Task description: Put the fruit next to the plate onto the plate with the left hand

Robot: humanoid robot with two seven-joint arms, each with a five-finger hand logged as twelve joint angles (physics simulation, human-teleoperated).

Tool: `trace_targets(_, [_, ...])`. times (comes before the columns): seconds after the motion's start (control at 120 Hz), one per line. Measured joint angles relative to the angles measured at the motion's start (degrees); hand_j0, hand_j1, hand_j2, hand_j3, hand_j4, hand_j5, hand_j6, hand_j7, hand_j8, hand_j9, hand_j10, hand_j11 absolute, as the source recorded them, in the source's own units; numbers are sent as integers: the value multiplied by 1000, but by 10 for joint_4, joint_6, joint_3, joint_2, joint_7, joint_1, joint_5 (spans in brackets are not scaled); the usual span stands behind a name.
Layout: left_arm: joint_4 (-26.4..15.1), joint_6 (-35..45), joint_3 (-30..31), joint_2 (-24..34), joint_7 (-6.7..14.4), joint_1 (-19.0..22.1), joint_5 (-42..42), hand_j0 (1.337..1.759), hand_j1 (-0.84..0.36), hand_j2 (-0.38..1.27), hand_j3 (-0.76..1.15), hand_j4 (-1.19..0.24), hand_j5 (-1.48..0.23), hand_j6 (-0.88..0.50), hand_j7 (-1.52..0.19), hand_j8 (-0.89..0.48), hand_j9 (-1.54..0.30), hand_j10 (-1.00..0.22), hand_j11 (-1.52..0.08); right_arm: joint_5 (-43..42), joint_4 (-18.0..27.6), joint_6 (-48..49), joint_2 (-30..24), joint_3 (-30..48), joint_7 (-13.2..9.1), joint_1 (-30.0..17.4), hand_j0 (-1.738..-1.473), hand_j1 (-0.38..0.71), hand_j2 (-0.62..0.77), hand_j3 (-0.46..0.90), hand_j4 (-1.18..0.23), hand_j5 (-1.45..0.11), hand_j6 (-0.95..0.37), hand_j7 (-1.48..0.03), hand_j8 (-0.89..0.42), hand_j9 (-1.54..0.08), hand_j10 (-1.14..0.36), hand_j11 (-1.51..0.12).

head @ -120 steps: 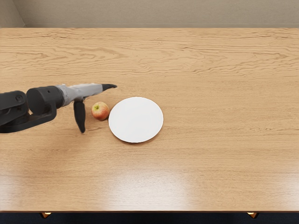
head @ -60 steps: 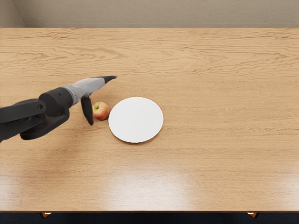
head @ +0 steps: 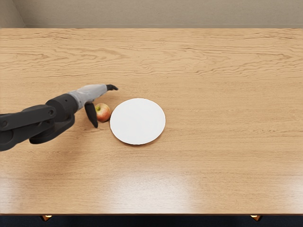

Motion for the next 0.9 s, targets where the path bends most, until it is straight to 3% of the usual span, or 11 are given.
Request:
trace_targets(0.058, [3, 0, 0, 0, -3, 1, 1, 1607, 122, -56, 448, -203, -252, -203, -253, -201, -254, -198, -256, 0, 0, 0, 0, 0, 0, 0, -1658, -349, 0, 0, 0, 0, -1, 0, 0, 0, 0, 0])
trace_targets(0.258, [-4, -4, 0, 7, -4, -2, -3, 1630, 67, 88, 291, -264, -338, -264, -339, -263, -340, -261, -340, 0, 0, 0, 0, 0, 0, 0, -1658, -349, 0, 0, 0, 0, -1, 0, 0, 0, 0, 0])
trace_targets(0.467, [-29, -27, 0, 23, 0, -9, -11, 1648, -36, 81, 105, -334, -431, -335, -431, -334, -431, -333, -431, 0, 0, 0, 0, 0, 0, 0, -1658, -349, 0, 0, 0, 0, -1, 0, 0, 0, 0, 0])
trace_targets(0.75, [-52, -61, -1, 42, 8, -20, -21, 1656, -156, 91, 26, -427, -553, -428, -553, -428, -553, -427, -552, 0, 0, 0, 0, 0, 0, 0, -1658, -349, 0, 0, 0, 0, -1, 0, 0, 0, 0, 0])
trace_targets(0.9, [-56, -65, -1, 41, 8, -20, -22, 1657, -187, 96, 13, -459, -580, -409, -587, -455, -587, -455, -587, 0, 0, 0, 0, 0, 0, 0, -1658, -349, 0, 0, 0, 0, -1, 0, 0, 0, 0, 0])
